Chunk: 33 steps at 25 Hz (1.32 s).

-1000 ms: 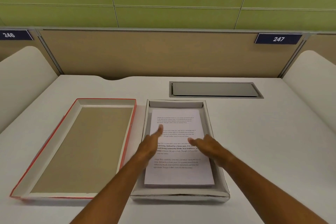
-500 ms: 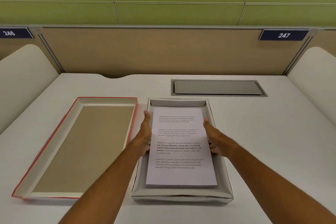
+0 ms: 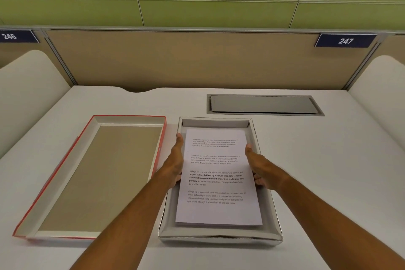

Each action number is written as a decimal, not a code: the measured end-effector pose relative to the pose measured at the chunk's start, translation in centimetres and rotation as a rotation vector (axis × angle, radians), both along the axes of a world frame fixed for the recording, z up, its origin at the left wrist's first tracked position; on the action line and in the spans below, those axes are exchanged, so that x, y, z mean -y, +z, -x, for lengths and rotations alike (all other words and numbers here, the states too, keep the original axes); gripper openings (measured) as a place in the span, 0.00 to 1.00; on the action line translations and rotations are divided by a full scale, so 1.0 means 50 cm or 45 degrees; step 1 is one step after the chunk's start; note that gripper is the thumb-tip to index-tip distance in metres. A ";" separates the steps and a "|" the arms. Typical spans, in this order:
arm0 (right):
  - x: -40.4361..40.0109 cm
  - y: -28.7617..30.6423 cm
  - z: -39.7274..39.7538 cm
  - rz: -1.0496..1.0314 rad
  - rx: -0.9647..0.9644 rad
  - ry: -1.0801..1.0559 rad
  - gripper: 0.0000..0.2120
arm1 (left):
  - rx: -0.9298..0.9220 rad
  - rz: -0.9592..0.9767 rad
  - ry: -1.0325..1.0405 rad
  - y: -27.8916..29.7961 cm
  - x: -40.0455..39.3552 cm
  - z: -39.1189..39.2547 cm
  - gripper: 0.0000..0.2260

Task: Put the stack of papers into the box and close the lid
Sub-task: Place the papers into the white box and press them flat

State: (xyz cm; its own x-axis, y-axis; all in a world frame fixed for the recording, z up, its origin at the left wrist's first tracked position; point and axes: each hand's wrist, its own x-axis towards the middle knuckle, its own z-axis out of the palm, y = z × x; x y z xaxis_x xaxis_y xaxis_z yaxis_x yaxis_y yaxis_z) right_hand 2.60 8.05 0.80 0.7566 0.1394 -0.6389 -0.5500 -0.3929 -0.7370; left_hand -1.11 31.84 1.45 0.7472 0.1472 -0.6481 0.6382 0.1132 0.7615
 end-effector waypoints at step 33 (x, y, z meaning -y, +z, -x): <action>0.000 0.034 0.031 -0.062 0.061 -0.072 0.22 | 0.032 0.059 -0.014 0.033 0.014 0.012 0.41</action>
State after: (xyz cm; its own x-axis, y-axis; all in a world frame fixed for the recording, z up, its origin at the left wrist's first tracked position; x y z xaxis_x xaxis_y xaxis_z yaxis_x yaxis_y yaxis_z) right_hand 1.04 8.04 2.49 0.7937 0.1258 -0.5952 -0.5339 -0.3250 -0.7806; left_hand -1.68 31.13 3.10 0.7648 0.1092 -0.6350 0.6203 0.1415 0.7715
